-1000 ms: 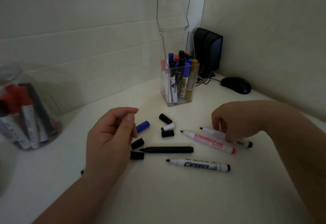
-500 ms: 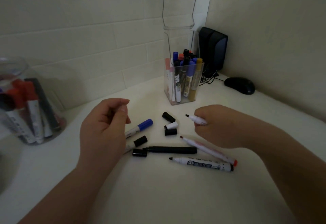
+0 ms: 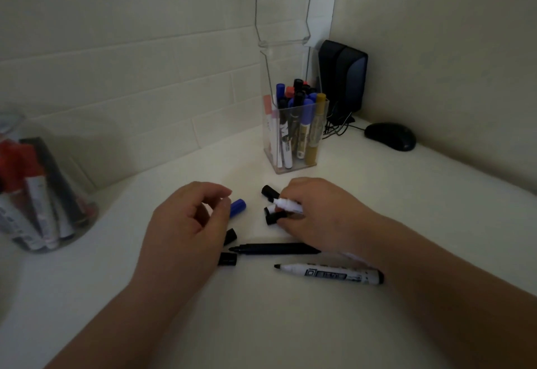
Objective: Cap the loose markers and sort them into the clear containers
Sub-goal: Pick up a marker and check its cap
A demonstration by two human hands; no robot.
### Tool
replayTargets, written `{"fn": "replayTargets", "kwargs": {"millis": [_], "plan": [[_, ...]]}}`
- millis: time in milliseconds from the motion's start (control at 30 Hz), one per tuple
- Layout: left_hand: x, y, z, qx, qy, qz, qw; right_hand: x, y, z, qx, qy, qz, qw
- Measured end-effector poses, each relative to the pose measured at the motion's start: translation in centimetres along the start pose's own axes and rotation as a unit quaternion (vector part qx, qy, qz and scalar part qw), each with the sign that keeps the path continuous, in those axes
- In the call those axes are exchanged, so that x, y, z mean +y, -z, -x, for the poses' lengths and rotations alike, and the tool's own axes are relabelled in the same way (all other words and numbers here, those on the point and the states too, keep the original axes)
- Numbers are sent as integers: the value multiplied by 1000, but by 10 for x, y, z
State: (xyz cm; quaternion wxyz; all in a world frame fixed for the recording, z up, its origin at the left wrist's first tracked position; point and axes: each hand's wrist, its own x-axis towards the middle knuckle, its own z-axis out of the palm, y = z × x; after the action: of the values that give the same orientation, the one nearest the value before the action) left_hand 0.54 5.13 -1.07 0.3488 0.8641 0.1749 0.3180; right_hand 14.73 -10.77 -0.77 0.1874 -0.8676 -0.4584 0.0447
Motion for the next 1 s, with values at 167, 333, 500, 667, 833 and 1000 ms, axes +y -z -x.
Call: {"fn": "replayTargets", "kwargs": {"millis": [167, 333, 500, 667, 833, 1000], "plan": [[-3, -6, -7, -53, -89, -125, 987, 5, 0, -2, -12, 6, -10, 1000], [9, -21, -24, -143, -125, -194, 962, 20, 12, 2, 73, -61, -163, 982], [23, -40, -48, -228, -86, -240, 940, 35, 14, 1, 99, -145, -177, 968], [21, -59, -54, -275, -60, -276, 919, 43, 16, 5, 70, -150, -310, 936], [15, -62, -57, -272, -117, -285, 912, 50, 19, 1, 87, -194, -613, 761], [2, -64, -48, -165, -183, -160, 956, 50, 24, 0, 39, -154, -636, 755]]}}
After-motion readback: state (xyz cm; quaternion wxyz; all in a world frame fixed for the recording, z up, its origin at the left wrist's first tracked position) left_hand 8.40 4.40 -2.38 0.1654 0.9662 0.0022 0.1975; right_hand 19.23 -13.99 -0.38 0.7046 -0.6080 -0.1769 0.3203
